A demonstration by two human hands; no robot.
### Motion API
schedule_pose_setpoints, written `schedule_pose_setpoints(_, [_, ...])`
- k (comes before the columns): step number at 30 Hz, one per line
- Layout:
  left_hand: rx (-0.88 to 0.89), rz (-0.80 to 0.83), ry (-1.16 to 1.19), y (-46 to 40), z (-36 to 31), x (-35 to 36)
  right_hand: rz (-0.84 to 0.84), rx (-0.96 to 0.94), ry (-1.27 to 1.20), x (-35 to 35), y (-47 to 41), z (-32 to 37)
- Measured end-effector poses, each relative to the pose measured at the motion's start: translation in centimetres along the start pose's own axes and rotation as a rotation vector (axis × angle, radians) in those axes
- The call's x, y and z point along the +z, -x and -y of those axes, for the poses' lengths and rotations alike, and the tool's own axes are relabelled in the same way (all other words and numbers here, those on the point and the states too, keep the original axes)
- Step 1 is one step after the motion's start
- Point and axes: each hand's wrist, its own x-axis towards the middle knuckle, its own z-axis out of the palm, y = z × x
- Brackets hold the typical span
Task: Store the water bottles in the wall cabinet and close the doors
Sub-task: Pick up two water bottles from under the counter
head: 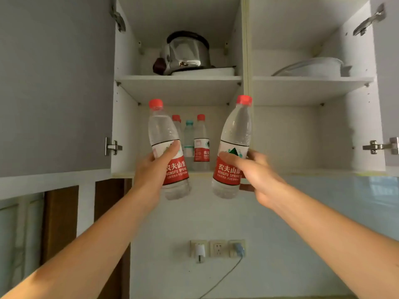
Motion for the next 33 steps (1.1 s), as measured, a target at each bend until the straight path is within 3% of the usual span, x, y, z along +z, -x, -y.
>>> schedule_pose_setpoints(10, [0.069,-0.027,-0.068,-11.7,0.5,1.2,0.01,-0.033,0.02,0.9,-8.9,0.9])
schedule_pose_setpoints(25, [0.164,0.092,-0.242,-21.2,8.3,4.5,-0.179,0.042,0.195,2.6,-18.2,-5.7])
schedule_pose_setpoints(27, [0.225,0.105,-0.348,-21.4,8.4,4.6,-0.193,0.023,0.275,2.7,-18.7,-5.9])
schedule_pose_setpoints(30, [0.334,0.176,-0.688,-21.8,7.5,4.0,-0.211,0.002,0.413,2.7,-19.3,-6.2])
schedule_pose_setpoints(33, [0.314,0.245,-0.901,-22.4,6.5,3.5,-0.254,-0.094,0.597,2.7,-19.3,-6.9])
